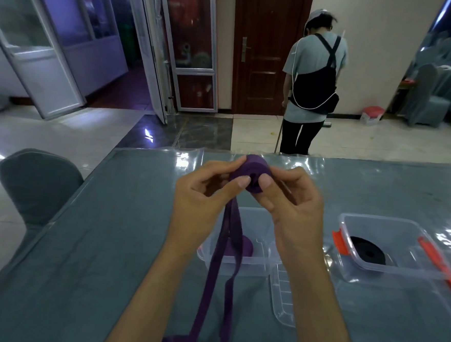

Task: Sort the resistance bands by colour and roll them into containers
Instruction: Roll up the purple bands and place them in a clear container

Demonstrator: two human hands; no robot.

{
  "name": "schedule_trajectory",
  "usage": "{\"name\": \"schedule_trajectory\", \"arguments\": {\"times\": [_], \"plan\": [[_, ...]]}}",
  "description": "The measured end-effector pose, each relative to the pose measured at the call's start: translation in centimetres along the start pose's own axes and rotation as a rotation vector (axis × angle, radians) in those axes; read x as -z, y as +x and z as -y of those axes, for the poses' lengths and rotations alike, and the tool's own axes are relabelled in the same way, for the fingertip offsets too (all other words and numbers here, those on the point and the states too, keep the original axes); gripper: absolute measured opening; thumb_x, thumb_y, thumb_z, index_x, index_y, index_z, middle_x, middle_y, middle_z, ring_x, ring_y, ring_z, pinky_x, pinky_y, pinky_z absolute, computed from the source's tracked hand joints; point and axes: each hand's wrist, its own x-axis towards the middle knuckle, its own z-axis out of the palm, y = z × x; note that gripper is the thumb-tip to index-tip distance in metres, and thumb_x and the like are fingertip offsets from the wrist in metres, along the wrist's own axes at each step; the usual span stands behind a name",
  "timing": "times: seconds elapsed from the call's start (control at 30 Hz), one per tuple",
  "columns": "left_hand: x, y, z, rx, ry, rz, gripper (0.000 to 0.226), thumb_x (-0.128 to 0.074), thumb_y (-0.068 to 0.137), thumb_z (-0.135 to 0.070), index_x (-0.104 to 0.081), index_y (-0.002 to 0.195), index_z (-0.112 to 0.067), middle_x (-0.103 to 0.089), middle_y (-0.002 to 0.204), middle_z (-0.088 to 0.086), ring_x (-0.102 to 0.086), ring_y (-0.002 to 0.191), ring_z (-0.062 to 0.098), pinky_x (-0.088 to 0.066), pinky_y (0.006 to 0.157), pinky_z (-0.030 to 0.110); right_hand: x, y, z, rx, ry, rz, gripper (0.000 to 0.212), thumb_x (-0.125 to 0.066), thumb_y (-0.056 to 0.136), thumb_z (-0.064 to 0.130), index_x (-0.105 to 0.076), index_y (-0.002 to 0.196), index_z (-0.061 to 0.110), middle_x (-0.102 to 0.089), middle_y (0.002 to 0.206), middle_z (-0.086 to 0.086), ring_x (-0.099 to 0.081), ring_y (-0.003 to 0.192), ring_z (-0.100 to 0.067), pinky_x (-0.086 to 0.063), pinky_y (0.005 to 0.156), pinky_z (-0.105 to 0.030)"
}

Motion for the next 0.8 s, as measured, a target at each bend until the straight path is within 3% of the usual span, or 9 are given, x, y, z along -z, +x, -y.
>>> {"name": "schedule_trajectory", "arguments": {"times": [0.07, 0.17, 0.27, 0.4, 0.57, 0.7, 0.8], "plan": [[0.1, -0.3, 0.2, -0.032, 0.017, -0.047, 0.029, -0.080, 0.085, -0.005, -0.075, 0.113, -0.012, -0.079, 0.107, 0.005, -0.075, 0.105, 0.023, -0.059, 0.092, 0.028, 0.5, 0.2, 0.3, -0.055, -0.058, 0.048, 0.027, -0.081, 0.078, 0.020, -0.065, 0.094, 0.006, -0.079, 0.102, -0.011, -0.077, 0.101, -0.028, -0.062, 0.091, -0.045], [-0.7, -1.0, 0.6, 0.008, -0.065, -0.141, 0.023, -0.081, 0.083, -0.005, -0.075, 0.105, -0.008, -0.079, 0.103, 0.010, -0.076, 0.099, 0.022, -0.059, 0.088, 0.027, 0.4, 0.3, 0.7, 0.025, -0.115, 0.026, 0.026, -0.080, 0.079, 0.019, -0.070, 0.102, 0.012, -0.080, 0.098, -0.009, -0.078, 0.095, -0.027, -0.065, 0.082, -0.038], [-1.0, -1.1, 0.7, 0.027, -0.068, -0.090, 0.028, -0.078, 0.086, -0.002, -0.075, 0.114, -0.005, -0.076, 0.112, 0.012, -0.075, 0.105, 0.020, -0.057, 0.091, 0.025, 0.0, 0.0, 0.3, 0.054, -0.030, -0.009, 0.020, -0.077, 0.083, 0.015, -0.071, 0.102, 0.013, -0.080, 0.103, -0.010, -0.077, 0.101, -0.028, -0.064, 0.084, -0.041], [-0.6, -0.8, 0.0, 0.040, -0.039, -0.036, 0.028, -0.077, 0.089, -0.004, -0.077, 0.116, -0.011, -0.079, 0.108, 0.004, -0.076, 0.104, 0.019, -0.058, 0.091, 0.026, 1.1, 0.5, 0.9, -0.052, -0.052, 0.070, 0.024, -0.080, 0.077, 0.014, -0.060, 0.088, 0.008, -0.079, 0.099, -0.010, -0.078, 0.096, -0.028, -0.064, 0.081, -0.039], [-1.8, -1.2, -0.3, 0.048, -0.078, -0.074, 0.028, -0.078, 0.087, -0.003, -0.077, 0.111, -0.015, -0.080, 0.105, 0.004, -0.076, 0.100, 0.016, -0.058, 0.088, 0.022, 1.0, 0.3, 1.5, 0.072, -0.079, 0.021, 0.023, -0.078, 0.081, 0.013, -0.070, 0.103, 0.016, -0.079, 0.100, -0.009, -0.077, 0.097, -0.027, -0.064, 0.080, -0.036], [-0.6, -0.8, 0.2, 0.019, -0.011, -0.021, 0.031, -0.079, 0.086, -0.002, -0.077, 0.116, -0.011, -0.077, 0.109, 0.008, -0.075, 0.104, 0.023, -0.059, 0.093, 0.032, 1.1, 0.4, 0.6, -0.015, -0.014, 0.044, 0.025, -0.081, 0.078, 0.016, -0.061, 0.092, 0.011, -0.078, 0.102, -0.010, -0.076, 0.101, -0.030, -0.063, 0.087, -0.045], [-0.6, -1.1, -0.1, 0.069, -0.069, -0.084, 0.029, -0.087, 0.076, -0.004, -0.077, 0.103, -0.010, -0.080, 0.100, 0.009, -0.077, 0.097, 0.025, -0.060, 0.087, 0.030, 1.7, 0.6, 0.9, -0.055, -0.104, 0.073, 0.029, -0.082, 0.074, 0.018, -0.059, 0.090, 0.011, -0.076, 0.092, -0.013, -0.077, 0.091, -0.029, -0.064, 0.075, -0.037]]}}
